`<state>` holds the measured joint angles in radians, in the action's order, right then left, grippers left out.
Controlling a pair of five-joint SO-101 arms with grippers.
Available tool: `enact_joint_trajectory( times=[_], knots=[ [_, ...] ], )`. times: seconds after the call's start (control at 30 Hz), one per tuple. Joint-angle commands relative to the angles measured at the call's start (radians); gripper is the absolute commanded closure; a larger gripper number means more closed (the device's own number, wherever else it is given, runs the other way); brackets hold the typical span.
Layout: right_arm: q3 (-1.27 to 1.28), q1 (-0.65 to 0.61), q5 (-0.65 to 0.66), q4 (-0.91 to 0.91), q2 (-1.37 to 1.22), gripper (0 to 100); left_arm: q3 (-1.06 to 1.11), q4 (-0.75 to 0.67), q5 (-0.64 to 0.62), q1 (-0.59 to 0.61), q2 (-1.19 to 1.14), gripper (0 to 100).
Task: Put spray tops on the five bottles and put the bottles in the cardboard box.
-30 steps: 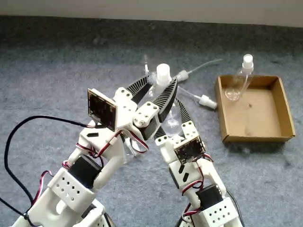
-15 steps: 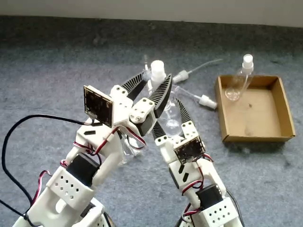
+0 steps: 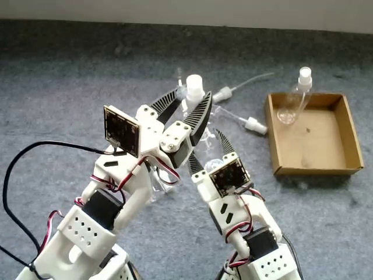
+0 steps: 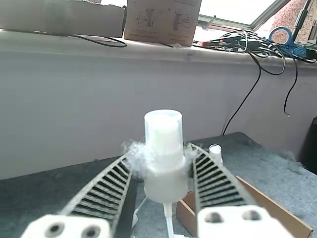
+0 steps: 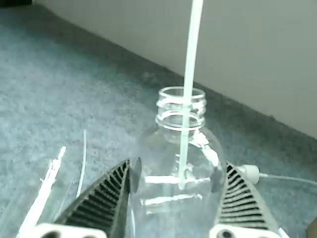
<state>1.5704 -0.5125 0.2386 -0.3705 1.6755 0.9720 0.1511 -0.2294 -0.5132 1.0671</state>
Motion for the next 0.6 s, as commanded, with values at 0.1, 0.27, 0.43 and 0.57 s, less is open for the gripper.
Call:
enact_joint_trajectory(
  times=[0.1,0.27,0.43,0.57],
  knots=[
    [-0.084,-0.004,-0.017,-0.004,0.013,83.2,-0.012,-0.021,-0.009,0.012,-0.002,99],
    [-0.090,-0.001,-0.064,-0.004,0.013,83.2,-0.010,-0.020,-0.011,0.004,-0.002,99],
    [-0.085,-0.001,-0.069,-0.005,0.035,83.2,-0.008,-0.017,-0.006,-0.102,-0.002,99],
    [-0.051,0.004,-0.064,-0.013,0.166,83.2,-0.008,-0.017,-0.005,-0.113,-0.002,99]
  ],
)
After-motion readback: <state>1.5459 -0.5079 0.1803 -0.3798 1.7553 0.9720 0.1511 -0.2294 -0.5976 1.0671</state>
